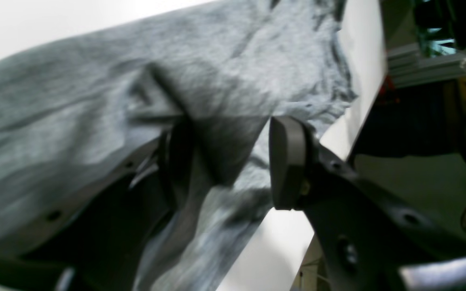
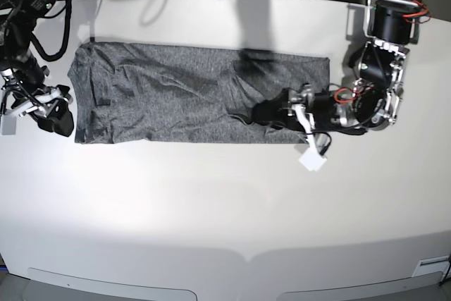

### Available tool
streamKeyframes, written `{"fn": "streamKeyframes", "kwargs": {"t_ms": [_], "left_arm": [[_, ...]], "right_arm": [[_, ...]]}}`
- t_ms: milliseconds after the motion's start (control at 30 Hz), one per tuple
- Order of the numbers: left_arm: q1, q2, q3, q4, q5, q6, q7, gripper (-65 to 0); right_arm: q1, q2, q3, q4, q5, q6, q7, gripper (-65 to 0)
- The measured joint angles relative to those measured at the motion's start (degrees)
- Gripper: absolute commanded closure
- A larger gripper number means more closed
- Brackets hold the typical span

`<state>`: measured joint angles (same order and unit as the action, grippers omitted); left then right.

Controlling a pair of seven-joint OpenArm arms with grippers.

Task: Fold the T-shirt properly
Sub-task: 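Fold the grasped end with the left gripper toward the strip's middle, then grasp the strip's other end with the right gripper and fold it inward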

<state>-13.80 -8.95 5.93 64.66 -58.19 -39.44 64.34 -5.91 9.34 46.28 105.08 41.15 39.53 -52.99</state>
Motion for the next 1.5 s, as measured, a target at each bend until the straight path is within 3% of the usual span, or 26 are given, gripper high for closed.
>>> {"fn": "streamKeyframes", "kwargs": {"t_ms": [200,400,533,633,800,1000,1100,1300,1500], "left_arm": [[0.1,6.9,0.0,0.0,4.2,0.0,-2.3,-29.2],[-2.0,9.8,-0.1,0.0,4.2,0.0,-2.9,-29.2],[-4.1,9.6,-0.1,0.0,12.0,0.0,-2.8,-29.1],[-6.4,9.3,-0.2,0.0,13.1,0.0,-4.1,-29.2],[-11.8,9.7,-0.2,0.0,12.7,0.0,-5.3,-29.3],[-14.0,9.6,-0.2,0.0,12.7,0.0,-5.3,-29.2],[-13.9,9.6,-0.2,0.0,12.7,0.0,-5.2,-29.2],[-14.0,9.7,-0.2,0.0,12.9,0.0,-5.2,-29.2],[-13.7,9.7,-0.2,0.0,18.8,0.0,-5.2,-29.2]], "right_arm": [[0.0,0.0,0.0,0.0,0.0,0.0,0.0,-27.1],[0.0,0.0,0.0,0.0,0.0,0.0,0.0,-27.2],[0.0,0.0,0.0,0.0,0.0,0.0,0.0,-27.2],[0.0,0.2,0.0,0.0,0.0,0.0,0.0,-27.3],[-0.1,3.9,-0.8,0.0,-4.7,0.0,-1.5,-47.3],[-0.1,6.1,-1.0,-1.2,-4.8,0.0,-1.3,-47.2],[0.5,6.0,-1.3,-6.2,-8.2,0.2,-2.4,-46.8],[3.1,5.9,-2.1,-12.8,-4.8,0.2,-4.3,-46.8],[7.3,6.1,-7.3,-23.1,-6.3,0.2,-6.5,-46.8]]}}
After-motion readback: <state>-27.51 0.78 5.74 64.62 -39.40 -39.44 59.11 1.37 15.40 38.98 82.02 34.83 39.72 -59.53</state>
